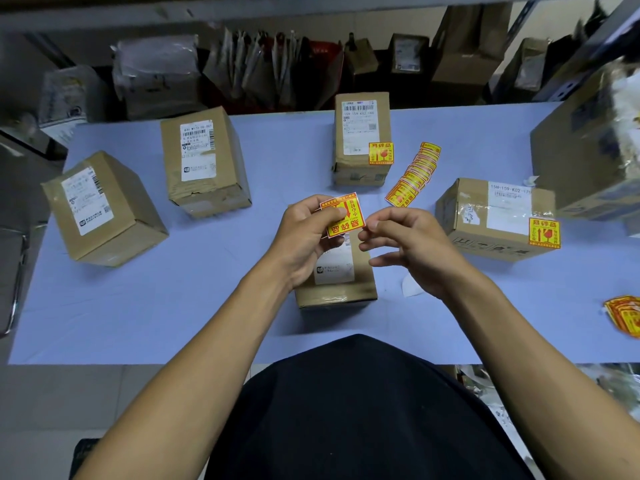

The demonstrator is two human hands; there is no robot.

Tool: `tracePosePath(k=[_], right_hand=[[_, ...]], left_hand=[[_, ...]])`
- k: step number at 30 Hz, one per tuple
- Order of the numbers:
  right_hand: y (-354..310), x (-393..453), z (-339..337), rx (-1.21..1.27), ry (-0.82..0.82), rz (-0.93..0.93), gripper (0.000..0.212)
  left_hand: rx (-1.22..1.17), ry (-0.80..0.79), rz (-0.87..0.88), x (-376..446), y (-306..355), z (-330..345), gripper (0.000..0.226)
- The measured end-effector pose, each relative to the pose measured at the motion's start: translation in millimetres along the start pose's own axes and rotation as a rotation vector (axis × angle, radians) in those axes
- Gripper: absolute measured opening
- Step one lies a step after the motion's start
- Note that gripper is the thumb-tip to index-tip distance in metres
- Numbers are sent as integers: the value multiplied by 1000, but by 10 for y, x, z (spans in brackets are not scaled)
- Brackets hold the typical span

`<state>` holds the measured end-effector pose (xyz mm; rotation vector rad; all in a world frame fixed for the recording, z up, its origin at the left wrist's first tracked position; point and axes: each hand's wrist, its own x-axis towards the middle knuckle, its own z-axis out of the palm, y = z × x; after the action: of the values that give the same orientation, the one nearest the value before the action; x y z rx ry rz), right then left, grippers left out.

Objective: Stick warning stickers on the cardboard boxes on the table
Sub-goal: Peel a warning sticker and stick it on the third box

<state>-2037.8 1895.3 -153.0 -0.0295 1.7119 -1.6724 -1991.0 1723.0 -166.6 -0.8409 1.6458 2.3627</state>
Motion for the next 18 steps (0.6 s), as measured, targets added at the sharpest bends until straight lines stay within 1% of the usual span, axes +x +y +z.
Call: tracePosePath(k=[5, 14, 18], right_hand=[[14, -22, 24, -46, -24, -35, 13], [46, -34, 97, -82, 0, -96, 20], [85, -33, 122, -78, 16, -130, 23]], left_hand=[[17, 2, 10, -25, -4, -2, 10], [56, -5, 44, -60, -20, 7, 11], [23, -8, 46, -99, -36, 52, 12]])
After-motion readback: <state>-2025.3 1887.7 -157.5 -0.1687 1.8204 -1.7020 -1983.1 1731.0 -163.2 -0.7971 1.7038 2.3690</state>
